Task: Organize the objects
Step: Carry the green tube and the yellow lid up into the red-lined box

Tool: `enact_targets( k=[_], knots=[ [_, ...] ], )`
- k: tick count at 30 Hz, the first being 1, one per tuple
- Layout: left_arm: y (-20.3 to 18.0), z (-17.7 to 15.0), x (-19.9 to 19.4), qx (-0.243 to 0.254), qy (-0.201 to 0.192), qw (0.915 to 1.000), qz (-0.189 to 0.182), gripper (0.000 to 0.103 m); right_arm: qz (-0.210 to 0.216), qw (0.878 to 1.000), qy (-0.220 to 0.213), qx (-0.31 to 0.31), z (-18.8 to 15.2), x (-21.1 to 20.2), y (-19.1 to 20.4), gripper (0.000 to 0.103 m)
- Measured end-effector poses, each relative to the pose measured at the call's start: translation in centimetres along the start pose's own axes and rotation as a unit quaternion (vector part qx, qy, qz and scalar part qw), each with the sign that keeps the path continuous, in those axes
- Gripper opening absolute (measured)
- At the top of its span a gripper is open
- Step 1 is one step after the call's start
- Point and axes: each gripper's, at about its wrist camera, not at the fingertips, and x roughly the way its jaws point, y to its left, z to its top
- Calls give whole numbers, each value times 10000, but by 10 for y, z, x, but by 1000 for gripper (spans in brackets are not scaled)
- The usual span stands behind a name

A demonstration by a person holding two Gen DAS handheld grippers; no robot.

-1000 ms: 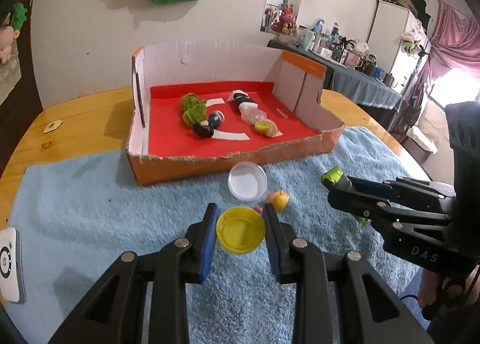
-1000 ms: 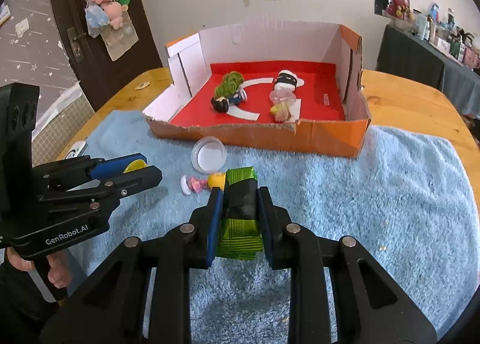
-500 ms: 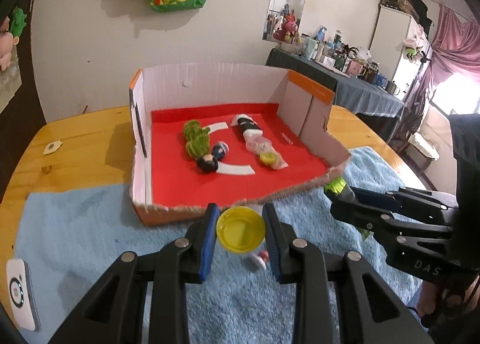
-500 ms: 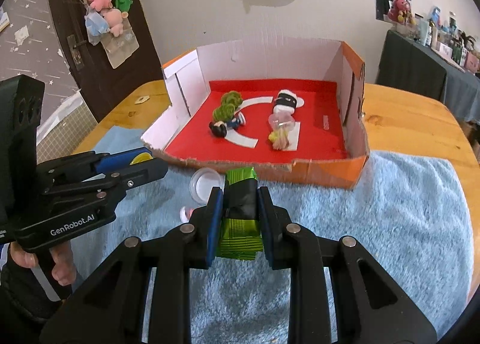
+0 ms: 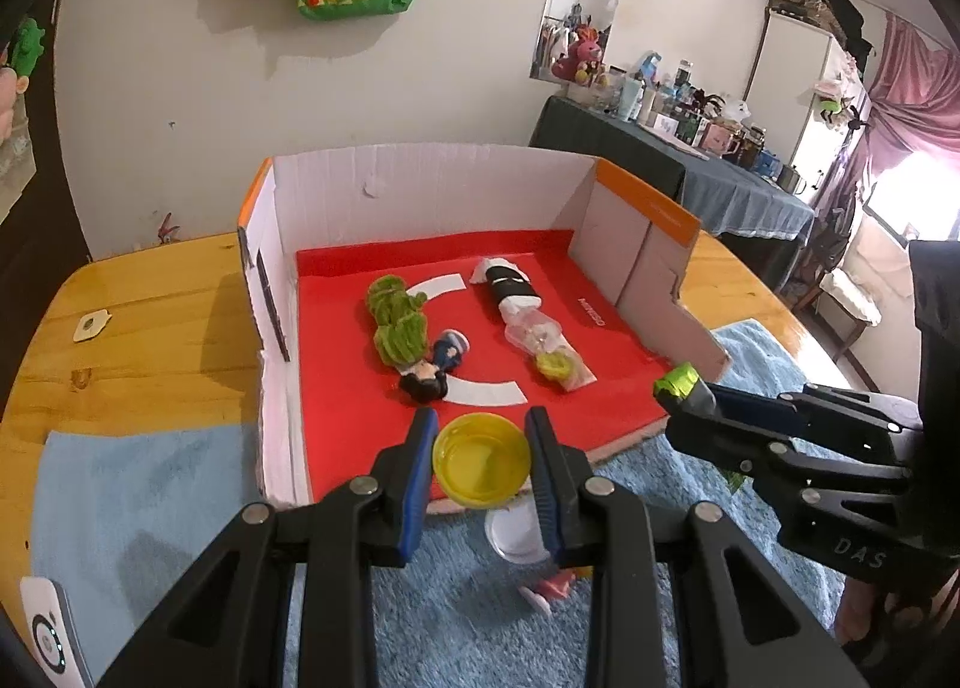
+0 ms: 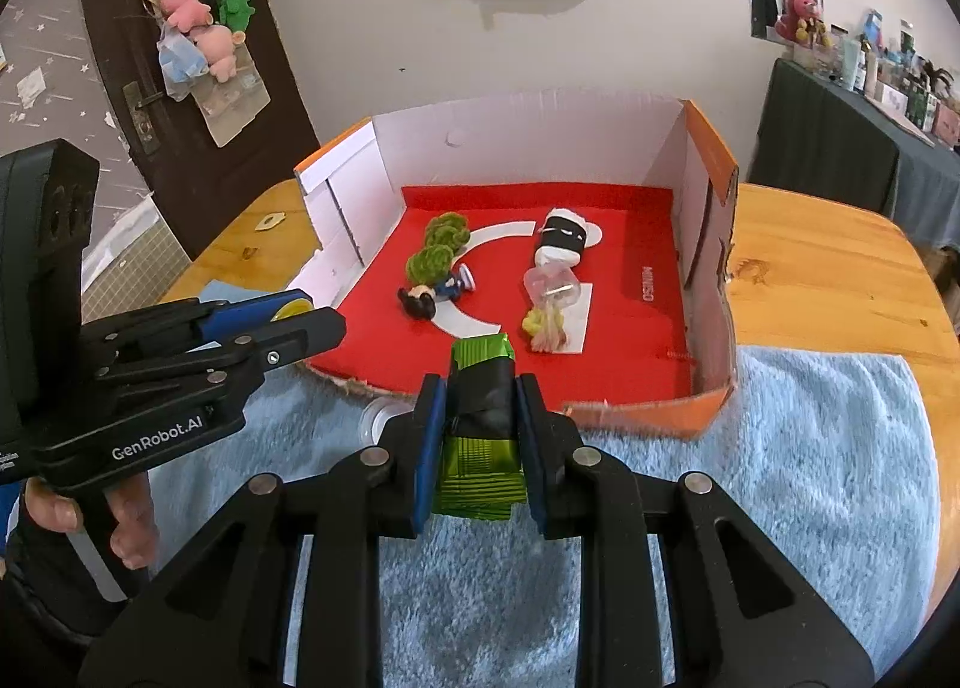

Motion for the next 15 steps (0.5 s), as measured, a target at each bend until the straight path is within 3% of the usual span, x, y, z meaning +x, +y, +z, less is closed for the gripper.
enact_targets(
  k=[15],
  knots=[
    [16, 20, 26, -104, 187, 9998, -15, 31, 43, 9998, 181, 5, 27, 28, -6, 23]
  ],
)
